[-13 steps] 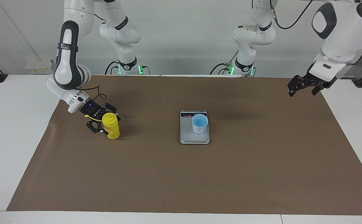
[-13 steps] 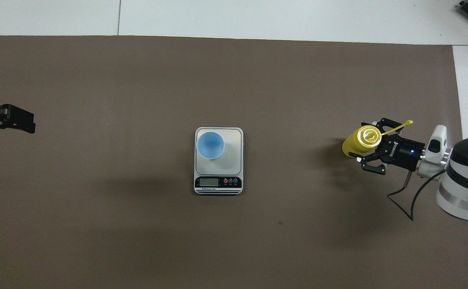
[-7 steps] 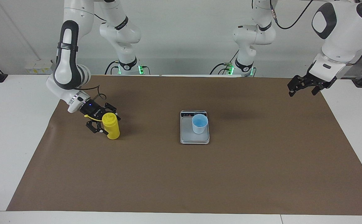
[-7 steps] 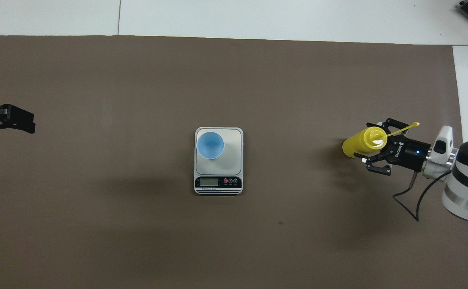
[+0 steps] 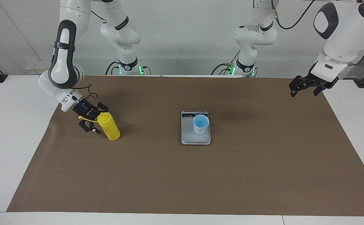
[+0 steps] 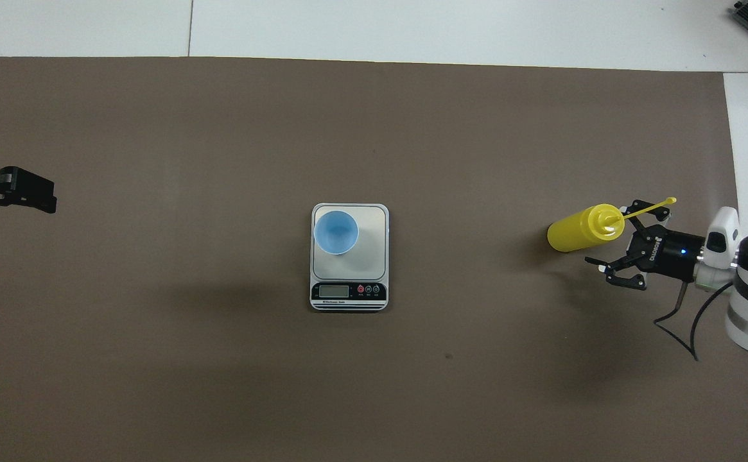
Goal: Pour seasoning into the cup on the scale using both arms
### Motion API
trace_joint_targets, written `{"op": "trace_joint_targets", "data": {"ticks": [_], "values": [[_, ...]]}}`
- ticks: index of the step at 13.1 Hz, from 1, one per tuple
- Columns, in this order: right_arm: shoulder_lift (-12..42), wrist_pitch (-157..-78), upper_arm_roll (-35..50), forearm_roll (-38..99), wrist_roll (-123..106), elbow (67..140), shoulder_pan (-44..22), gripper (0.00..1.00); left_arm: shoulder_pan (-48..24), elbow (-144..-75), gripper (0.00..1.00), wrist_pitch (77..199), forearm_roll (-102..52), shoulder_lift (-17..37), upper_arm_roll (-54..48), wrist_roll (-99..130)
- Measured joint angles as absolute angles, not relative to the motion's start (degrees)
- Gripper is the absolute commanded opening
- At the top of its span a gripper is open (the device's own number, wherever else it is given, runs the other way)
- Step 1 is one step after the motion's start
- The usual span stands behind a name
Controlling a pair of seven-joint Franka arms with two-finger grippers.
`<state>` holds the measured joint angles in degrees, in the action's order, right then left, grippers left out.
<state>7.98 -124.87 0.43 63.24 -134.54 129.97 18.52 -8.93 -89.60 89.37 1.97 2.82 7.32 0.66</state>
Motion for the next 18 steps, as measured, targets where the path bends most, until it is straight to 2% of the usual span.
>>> {"op": "trace_joint_targets", "data": {"ticks": [7, 12, 18], "values": [[7.08, -124.86, 0.26, 50.38, -131.38, 128.84, 22.54, 1.0, -8.93, -89.6, 1.0, 89.37, 1.97, 2.82, 7.32, 0.66], [2.8, -124.78, 0.26, 42.33, -121.44, 128.41, 22.85, 1.0, -8.93, -89.6, 1.0, 89.37, 1.97, 2.82, 7.32, 0.66], [-3.67, -122.68, 0.82, 27.81, -99.05, 126.26, 22.28, 1.0, -8.93, -89.6, 1.0, 89.37, 1.97, 2.82, 7.32, 0.66]]}}
